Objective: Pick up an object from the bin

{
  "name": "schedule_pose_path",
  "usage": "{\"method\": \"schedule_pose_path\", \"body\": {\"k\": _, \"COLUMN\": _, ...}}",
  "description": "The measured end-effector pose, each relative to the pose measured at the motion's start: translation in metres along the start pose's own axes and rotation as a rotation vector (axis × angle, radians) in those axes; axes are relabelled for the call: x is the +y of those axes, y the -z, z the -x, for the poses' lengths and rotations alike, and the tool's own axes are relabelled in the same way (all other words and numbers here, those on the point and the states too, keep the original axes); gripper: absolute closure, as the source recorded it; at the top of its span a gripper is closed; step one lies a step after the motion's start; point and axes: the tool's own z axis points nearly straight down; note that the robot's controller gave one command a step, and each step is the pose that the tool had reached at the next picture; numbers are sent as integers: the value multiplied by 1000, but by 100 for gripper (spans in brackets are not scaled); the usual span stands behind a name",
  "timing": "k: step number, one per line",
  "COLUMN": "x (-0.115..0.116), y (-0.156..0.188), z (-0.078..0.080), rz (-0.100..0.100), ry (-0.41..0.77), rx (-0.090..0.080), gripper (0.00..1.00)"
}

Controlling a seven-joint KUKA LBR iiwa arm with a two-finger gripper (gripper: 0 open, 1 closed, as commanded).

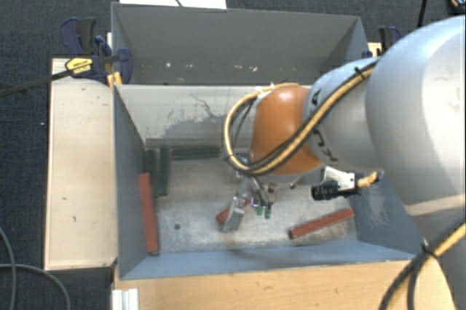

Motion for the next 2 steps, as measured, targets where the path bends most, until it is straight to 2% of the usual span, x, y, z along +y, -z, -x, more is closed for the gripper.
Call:
{"method": "schedule_pose_path", "body": {"k": 1, "x": 1, "y": 3, "z": 0, "rz": 2, "ry": -4, "rx": -3, "gripper": 100}}
{"method": "schedule_pose_path", "body": {"k": 2, "x": 7, "y": 147, "z": 17, "rz": 7, "ry": 1, "rx": -13, "gripper": 100}}
